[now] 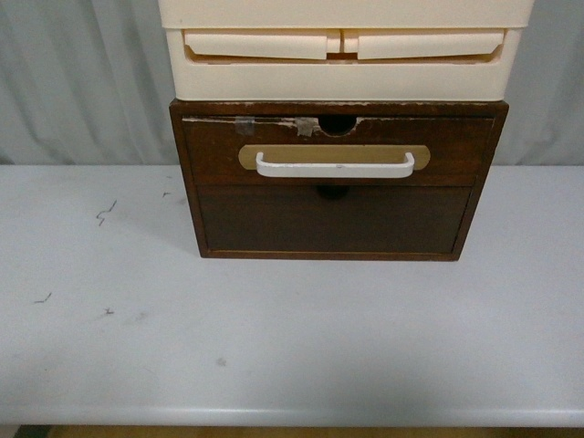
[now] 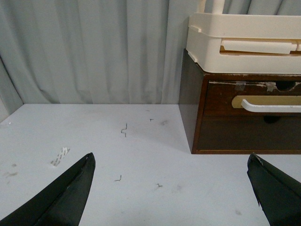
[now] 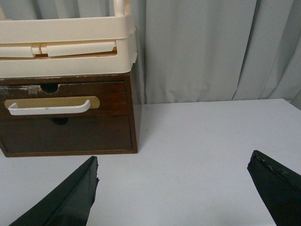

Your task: Open drawer

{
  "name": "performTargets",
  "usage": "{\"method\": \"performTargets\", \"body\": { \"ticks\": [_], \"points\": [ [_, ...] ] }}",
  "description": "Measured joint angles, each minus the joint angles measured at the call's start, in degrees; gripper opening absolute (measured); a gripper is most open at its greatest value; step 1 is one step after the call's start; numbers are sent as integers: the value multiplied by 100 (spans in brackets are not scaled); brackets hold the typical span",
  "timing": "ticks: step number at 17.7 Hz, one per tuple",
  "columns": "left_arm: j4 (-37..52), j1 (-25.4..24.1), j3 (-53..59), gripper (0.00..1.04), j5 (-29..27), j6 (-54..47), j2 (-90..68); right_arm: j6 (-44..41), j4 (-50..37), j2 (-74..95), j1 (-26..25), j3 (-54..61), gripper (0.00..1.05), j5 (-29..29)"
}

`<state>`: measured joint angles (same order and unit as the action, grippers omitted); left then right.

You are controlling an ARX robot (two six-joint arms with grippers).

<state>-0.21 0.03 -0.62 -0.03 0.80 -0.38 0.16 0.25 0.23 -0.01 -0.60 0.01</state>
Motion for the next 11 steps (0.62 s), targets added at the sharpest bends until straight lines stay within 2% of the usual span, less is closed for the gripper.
{"method": "performTargets", "body": {
  "ticks": [5, 6, 7, 8, 9, 11],
  "points": [
    [0, 0, 0, 98, 0, 0, 0, -2, 7, 2, 0, 0, 98, 0],
    [-802, 258, -267, 98, -654, 105, -284, -387, 809, 343, -59, -273, 98, -177],
    [-1335, 616, -774, 98, -1486, 278, -1432, -780, 970, 1303, -66, -584, 98, -315],
    [-1021, 470, -1080, 98, -1648, 459, -2223, -848, 581, 2074, -74, -804, 98, -612],
    [-518, 177, -1493, 98, -1443, 811, -3106, -664, 94, 2719, -52, -1023, 98, -835],
    [400, 306, -2035, 98, -520, 1508, -4503, 72, -881, 4164, 151, -1399, 98, -1196]
  ]
}}
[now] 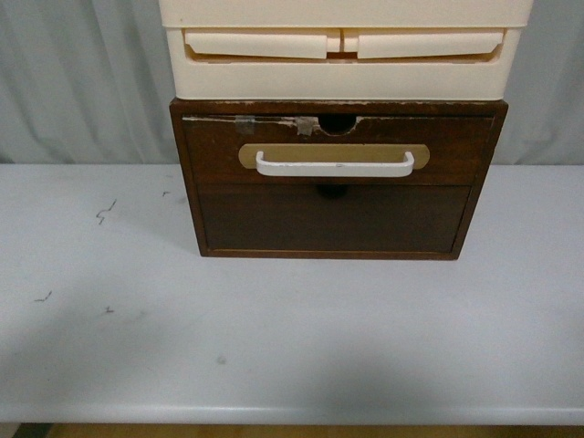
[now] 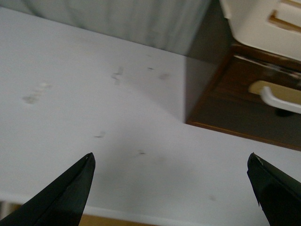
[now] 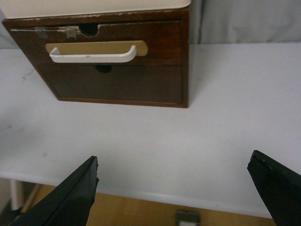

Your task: Open drawer

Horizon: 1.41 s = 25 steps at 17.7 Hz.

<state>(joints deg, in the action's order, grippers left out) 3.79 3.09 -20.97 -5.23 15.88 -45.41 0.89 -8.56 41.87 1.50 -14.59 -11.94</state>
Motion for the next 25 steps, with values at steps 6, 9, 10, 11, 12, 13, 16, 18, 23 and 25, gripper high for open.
{"method": "performTargets", "body": {
  "ticks": [6, 9, 10, 11, 12, 13, 16, 18, 23, 25],
  "points": [
    [2210, 487, -1185, 98, 1392, 2264, -3482, 2684, -2826, 3563, 385, -1025, 98, -382],
    [2776, 634, -1799, 98, 1829, 3344, -4787, 4052, -3571, 4848, 533, -1421, 98, -201],
    [2900, 664, -1967, 98, 1954, 3661, -5136, 4374, -3788, 5239, 592, -1613, 98, -133],
    [3077, 691, -2122, 98, 2076, 3993, -5396, 4664, -3952, 5539, 629, -1777, 98, -92],
    [3093, 699, -2291, 98, 2116, 4229, -5558, 4964, -4092, 5827, 682, -1945, 98, -57],
    [3060, 726, -2492, 98, 2286, 4437, -5737, 5254, -4172, 6140, 756, -2153, 98, 9],
    [3294, 763, -2778, 98, 2500, 4843, -6231, 5668, -4238, 6841, 1058, -2758, 98, 201],
    [3324, 782, -2798, 98, 2518, 4896, -6308, 5685, -4240, 6898, 1091, -2837, 98, 214],
    [3453, 887, -3265, 98, 2586, 5259, -6808, 5827, -4002, 7449, 1403, -3705, 98, 369],
    [3427, 1027, -3773, 98, 2583, 5484, -7075, 5910, -3788, 7731, 1541, -4188, 98, 664]
  ]
}}
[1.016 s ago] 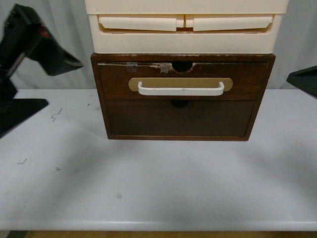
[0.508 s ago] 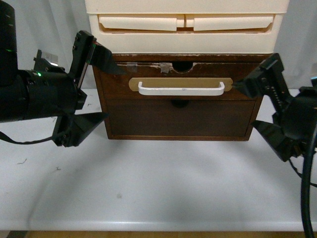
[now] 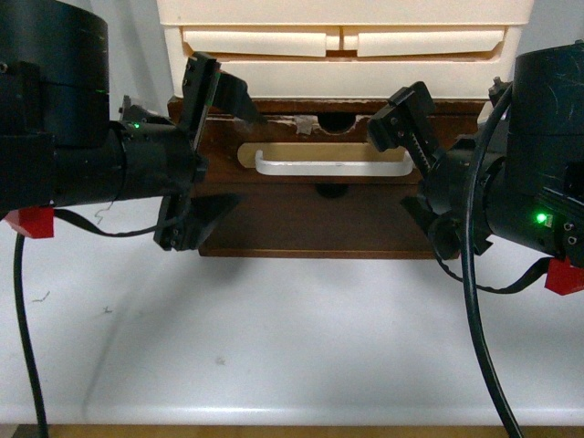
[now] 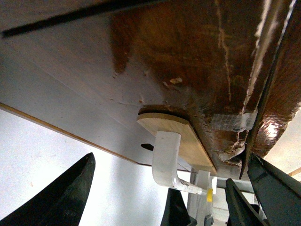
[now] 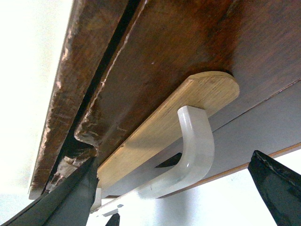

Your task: Open drawer

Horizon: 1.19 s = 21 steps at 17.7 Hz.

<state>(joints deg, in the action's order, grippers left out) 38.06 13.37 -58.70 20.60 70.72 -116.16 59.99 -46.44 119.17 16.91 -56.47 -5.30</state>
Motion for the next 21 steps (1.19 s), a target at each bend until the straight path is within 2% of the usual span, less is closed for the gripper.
{"method": "performTargets", "body": {
  "ticks": [1, 2, 3, 4, 7, 8, 11, 14, 21],
  "points": [
    [-63, 98, -138, 98, -20, 87, -144, 48, 201, 118, 42, -175, 98, 256],
    [-125, 127, -179, 90, -74, 125, -216, 66, 282, 214, 46, -273, 98, 372],
    [-118, 151, -184, 82, -90, 136, -240, 109, 243, 267, 72, -306, 93, 387],
    [-133, 164, -208, 72, -118, 160, -251, 129, 315, 267, 96, -385, 84, 398],
    [-164, 181, -264, 50, -125, 175, -258, 131, 363, 341, 232, -590, 60, 402],
    [-166, 181, -262, 39, -125, 175, -258, 127, 391, 354, 269, -654, 52, 404],
    [-111, 181, -212, 18, -157, 240, -236, 269, 417, 457, 343, -708, 33, 376],
    [15, 168, -39, 13, -236, 542, -140, 1058, 264, 455, 385, -651, 23, 315],
    [15, 164, 452, 11, -179, 481, 251, 1266, -74, 225, 505, -136, 22, 319]
  ]
}}
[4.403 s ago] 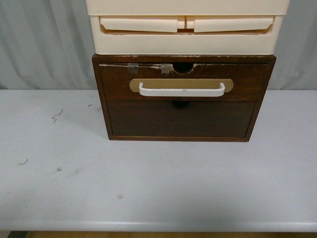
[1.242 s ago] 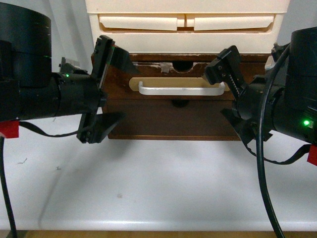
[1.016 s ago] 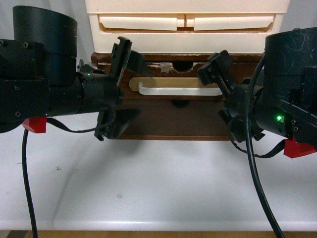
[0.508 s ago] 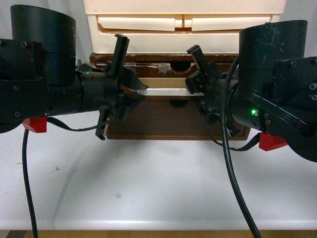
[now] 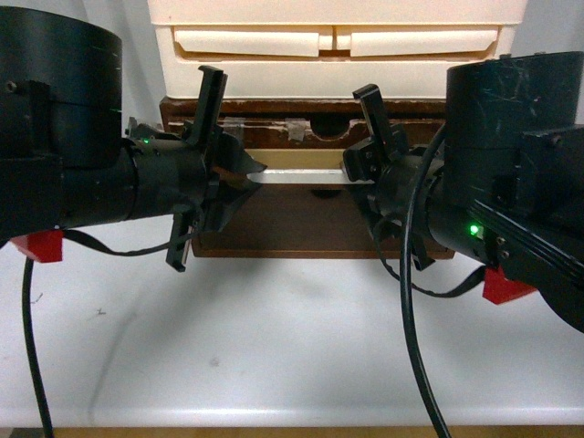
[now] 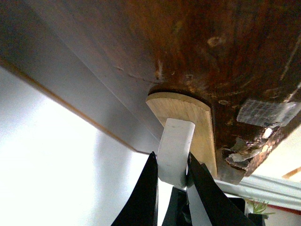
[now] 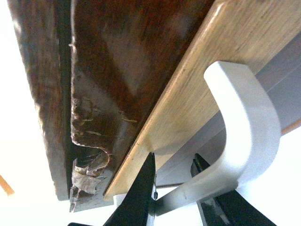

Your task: Open drawer

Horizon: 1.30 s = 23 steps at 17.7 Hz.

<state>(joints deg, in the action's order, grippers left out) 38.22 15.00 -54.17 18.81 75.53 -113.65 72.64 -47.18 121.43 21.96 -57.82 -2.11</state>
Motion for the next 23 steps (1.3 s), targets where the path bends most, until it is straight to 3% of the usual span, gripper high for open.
{"method": "performTargets", "body": {
  "ticks": [5, 9, 10, 12, 14, 15, 16, 18, 19, 20, 21, 23],
  "points": [
    [-2, -22, 549, 11, 111, -87, 422, 94, -352, -343, 142, 669, 21, -37],
    [-328, -28, 2664, 9, 398, -938, 2382, 306, -1113, -1519, 813, 2789, 20, 48],
    [-730, -98, 3383, 2, 319, -1364, 3123, -446, -1139, -1703, 894, 3298, 37, 334],
    [-1926, -385, 3620, 38, 33, -2159, 4030, -1443, -529, -2406, 1174, 3960, 76, 457],
    [-2848, -621, 3279, 56, -487, -2997, 4380, -2109, 216, -3259, 1207, 3926, 96, 922],
    [-3438, -702, 3053, 67, -1172, -3759, 4461, -2629, 730, -3595, 1307, 3812, 100, 1388],
    [-3626, -726, 3053, 76, -1886, -4520, 4586, -3283, 1060, -3770, 1366, 3746, 97, 1838],
    [-3434, -999, 3222, 94, -2988, -5932, 5123, -4426, 1215, -3740, 1362, 3748, 98, 2216],
    [-3307, -1110, 3217, 100, -3239, -6417, 5429, -4946, -20, -3401, 1368, 3989, 93, 2682],
    [-1786, -1327, 3543, 94, -2782, -6798, 5335, -5571, -1014, -2992, 1287, 4264, 84, 3154],
    [-442, -1471, 4059, 83, -2212, -7110, 5296, -6301, -1770, -2909, 1075, 4839, 73, 3215],
    [780, -1508, 4903, 63, -1917, -7333, 5401, -6889, -2664, -3805, 466, 5322, 53, 3021]
  ]
}}
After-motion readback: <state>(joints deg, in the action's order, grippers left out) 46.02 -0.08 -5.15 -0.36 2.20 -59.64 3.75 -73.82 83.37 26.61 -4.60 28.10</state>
